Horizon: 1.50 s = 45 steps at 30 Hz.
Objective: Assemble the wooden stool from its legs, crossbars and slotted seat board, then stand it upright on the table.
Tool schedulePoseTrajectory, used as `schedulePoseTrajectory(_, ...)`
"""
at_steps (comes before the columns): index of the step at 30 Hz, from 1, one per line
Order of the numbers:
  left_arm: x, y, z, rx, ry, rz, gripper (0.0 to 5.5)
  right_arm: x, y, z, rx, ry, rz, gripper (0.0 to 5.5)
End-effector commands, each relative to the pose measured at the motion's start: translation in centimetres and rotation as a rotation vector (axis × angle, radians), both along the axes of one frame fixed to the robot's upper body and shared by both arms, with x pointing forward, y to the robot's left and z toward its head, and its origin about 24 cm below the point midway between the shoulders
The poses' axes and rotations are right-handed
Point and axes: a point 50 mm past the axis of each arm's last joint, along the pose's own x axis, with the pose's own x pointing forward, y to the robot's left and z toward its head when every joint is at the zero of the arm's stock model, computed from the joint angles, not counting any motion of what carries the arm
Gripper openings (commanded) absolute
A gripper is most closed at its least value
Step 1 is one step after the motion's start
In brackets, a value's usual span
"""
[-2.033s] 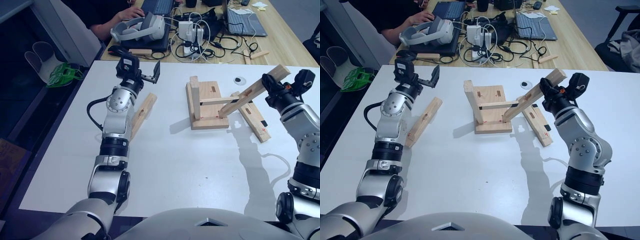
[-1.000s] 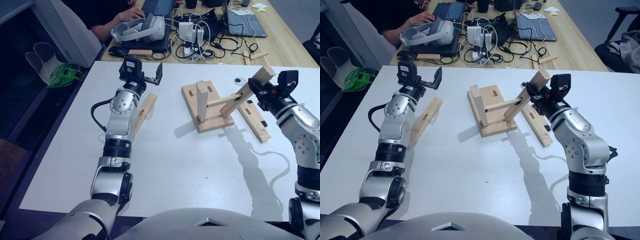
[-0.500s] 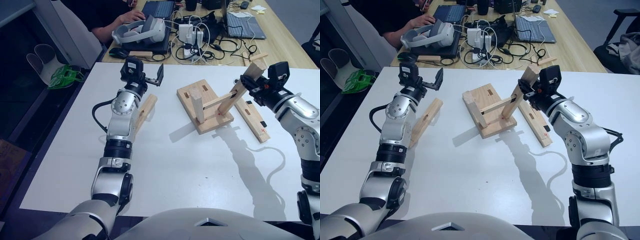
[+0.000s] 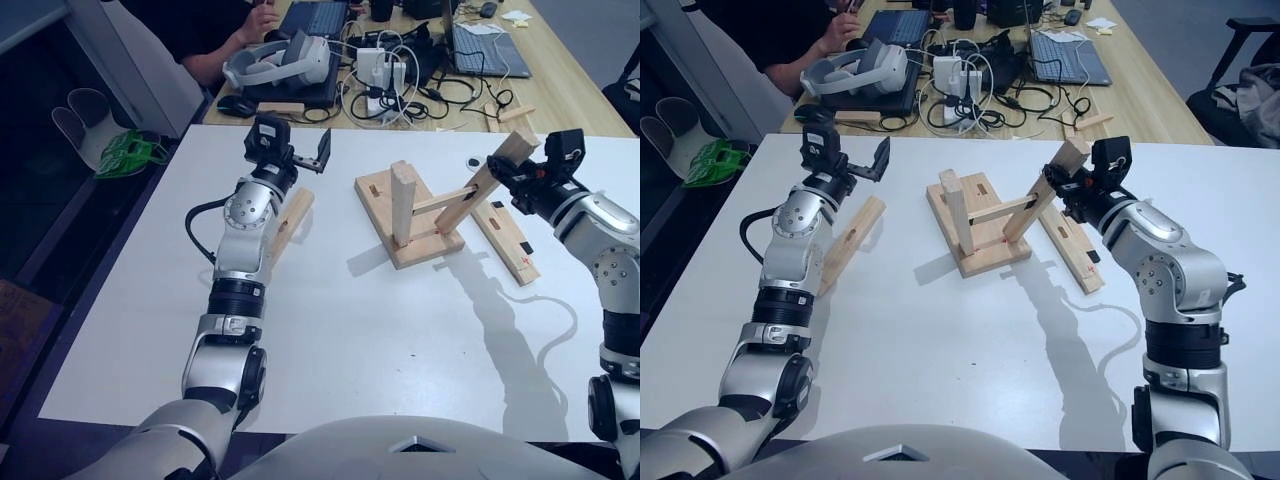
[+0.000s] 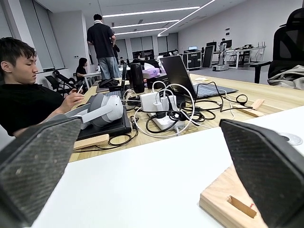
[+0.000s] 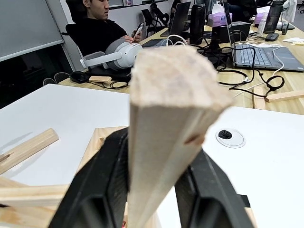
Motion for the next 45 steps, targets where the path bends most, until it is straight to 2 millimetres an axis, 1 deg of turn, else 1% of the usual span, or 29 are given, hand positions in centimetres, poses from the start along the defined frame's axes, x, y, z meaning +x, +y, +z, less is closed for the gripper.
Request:
schedulePoseTrajectory(1, 0.1, 0.3, 0.2, 0.021, 0.003, 0.005, 5.4, -0.4, -0.4, -2.0, -0.033, 0.033, -0.09, 2.0)
schedulePoseTrajectory(2, 0.0, 0.4, 0.0, 0.021, 0.006, 0.008, 5.4, 0.0, -0.4, -1.0, -0.035, -0.022, -0.107, 2.19)
schedulePoseTrajectory(4, 0.0, 0.5, -0.2, 0.022, 0.011, 0.015, 5.4, 0.6, -0.4, 0.5, -0.034, -0.096, -0.118, 2.43)
schedulePoseTrajectory(7, -0.1, 0.6, -0.6, 0.021, 0.018, 0.023, 5.4, 1.2, -0.4, 2.7, -0.048, -0.209, -0.12, 2.97)
schedulePoseTrajectory(11, -0.1, 0.8, -1.2, 0.016, 0.028, 0.037, 5.4, 1.9, -0.7, 6.8, -0.048, -0.397, -0.136, 2.97)
schedulePoseTrajectory(15, -0.1, 0.8, -1.5, 0.009, 0.034, 0.041, 5.4, 2.2, -0.5, 11.8, -0.071, -0.609, -0.14, 2.97)
schedulePoseTrajectory(17, -0.1, 0.8, -1.6, 0.006, 0.036, 0.041, 5.4, 2.3, -0.4, 13.9, -0.08, -0.682, -0.143, 2.97)
schedulePoseTrajectory(19, 0.0, 0.8, -1.7, 0.003, 0.037, 0.041, 5.4, 2.8, -1.1, 16.1, -0.064, -0.73, -0.192, 2.97)
schedulePoseTrajectory(20, 0.0, 0.7, -1.7, 0.001, 0.037, 0.041, 5.4, 3.2, -1.5, 16.7, -0.052, -0.711, -0.211, 2.97)
schedulePoseTrajectory(21, 0.0, 0.7, -1.6, 0.0, 0.036, 0.039, 5.4, 3.8, -1.7, 16.4, -0.038, -0.64, -0.213, 2.97)
schedulePoseTrajectory(22, 0.0, 0.6, -1.6, 0.0, 0.034, 0.038, 5.4, 4.5, -1.6, 14.8, -0.031, -0.51, -0.192, 2.97)
schedulePoseTrajectory(23, 0.0, 0.5, -1.5, 0.0, 0.031, 0.034, 5.4, 5.0, -1.4, 11.9, -0.042, -0.322, -0.162, 2.97)
schedulePoseTrajectory(25, 0.0, 0.3, -1.4, 0.0, 0.025, 0.027, 5.4, 4.8, -0.9, 6.9, -0.031, -0.025, -0.135, 2.97)
schedulePoseTrajectory(26, 0.0, 0.2, -1.3, 0.0, 0.023, 0.023, 5.4, 4.5, -0.7, 5.0, -0.023, 0.068, -0.138, 2.97)
schedulePoseTrajectory(27, 0.0, 0.1, -1.3, 0.001, 0.021, 0.021, 5.4, 4.2, -0.4, 3.9, -0.019, 0.119, -0.139, 2.97)
schedulePoseTrajectory(28, 0.0, 0.1, -1.3, 0.001, 0.022, 0.02, 5.4, 4.1, -0.2, 3.5, -0.005, 0.138, -0.141, 2.97)
schedulePoseTrajectory(29, 0.0, 0.1, -1.3, 0.0, 0.023, 0.022, 5.4, 4.2, -0.1, 3.7, 0.001, 0.13, -0.141, 2.97)
schedulePoseTrajectory(30, 0.0, 0.1, -1.4, 0.0, 0.026, 0.025, 5.4, 4.4, 0.1, 4.3, 0.012, 0.097, -0.145, 2.97)
schedulePoseTrajectory(32, 0.0, 0.2, -1.6, -0.001, 0.034, 0.029, 5.4, 5.0, 0.4, 6.4, 0.009, -0.033, -0.154, 2.97)
schedulePoseTrajectory(36, 0.1, 0.4, -1.9, -0.005, 0.048, 0.04, 5.4, 4.9, 2.0, 12.8, -0.03, -0.352, -0.111, 2.97)
schedulePoseTrajectory(38, 0.1, 0.5, -2.0, -0.005, 0.052, 0.044, 5.4, 4.6, 3.0, 15.6, -0.053, -0.471, -0.093, 2.97)
schedulePoseTrajectory(40, 0.2, 0.5, -2.0, -0.004, 0.053, 0.044, 5.4, 4.5, 4.0, 17.8, -0.053, -0.552, -0.066, 2.97)
schedulePoseTrajectory(42, 0.3, 0.5, -2.0, -0.004, 0.054, 0.044, 5.4, 4.5, 5.3, 19.3, -0.032, -0.608, -0.018, 2.97)
schedulePoseTrajectory(44, 0.3, 0.4, -2.1, -0.006, 0.057, 0.044, 5.4, 4.4, 7.2, 20.4, 0.001, -0.636, 0.072, 2.97)
schedulePoseTrajectory(45, 0.4, 0.4, -2.1, -0.007, 0.058, 0.045, 5.4, 4.1, 8.7, 20.4, 0.001, -0.64, 0.149, 2.97)
